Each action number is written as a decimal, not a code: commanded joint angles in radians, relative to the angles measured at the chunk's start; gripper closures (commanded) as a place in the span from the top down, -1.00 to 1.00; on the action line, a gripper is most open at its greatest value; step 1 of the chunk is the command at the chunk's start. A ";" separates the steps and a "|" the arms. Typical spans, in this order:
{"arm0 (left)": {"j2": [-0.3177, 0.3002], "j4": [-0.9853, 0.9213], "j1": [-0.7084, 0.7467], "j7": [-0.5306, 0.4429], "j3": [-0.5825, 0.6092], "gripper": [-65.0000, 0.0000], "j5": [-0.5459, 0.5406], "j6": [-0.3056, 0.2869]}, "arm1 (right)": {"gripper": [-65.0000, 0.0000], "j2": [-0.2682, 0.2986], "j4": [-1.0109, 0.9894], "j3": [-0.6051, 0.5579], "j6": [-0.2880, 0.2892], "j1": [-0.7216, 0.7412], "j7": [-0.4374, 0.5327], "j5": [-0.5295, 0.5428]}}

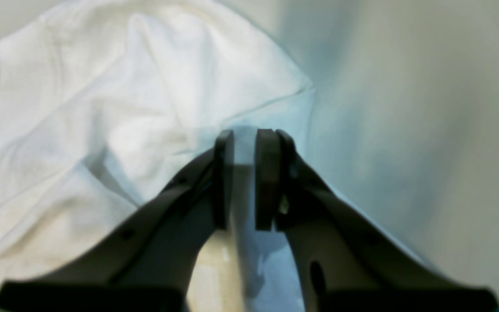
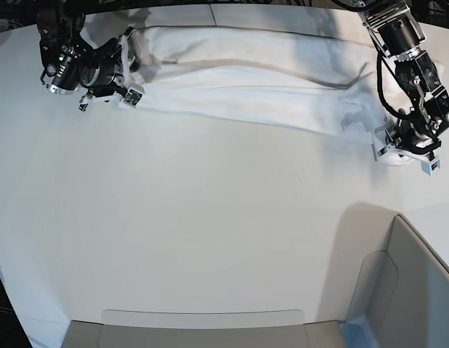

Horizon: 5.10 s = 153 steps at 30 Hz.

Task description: Layout the t-shirt on the table in an organized manner, then fold the t-shirt properly

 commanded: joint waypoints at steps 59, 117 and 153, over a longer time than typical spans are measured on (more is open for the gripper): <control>0.051 0.154 -0.003 0.144 -0.115 -0.27 -0.004 -0.036 | -0.34 -0.006 0.013 -0.003 0.012 0.009 0.002 0.005; 0.078 0.177 0.021 0.121 -0.373 -0.93 0.000 -0.027 | -0.34 0.000 0.013 -0.049 0.012 0.009 0.002 0.003; 0.332 0.483 0.057 0.111 -0.727 -1.00 -0.001 -0.027 | -0.34 0.000 0.012 -0.051 0.012 0.011 0.002 0.003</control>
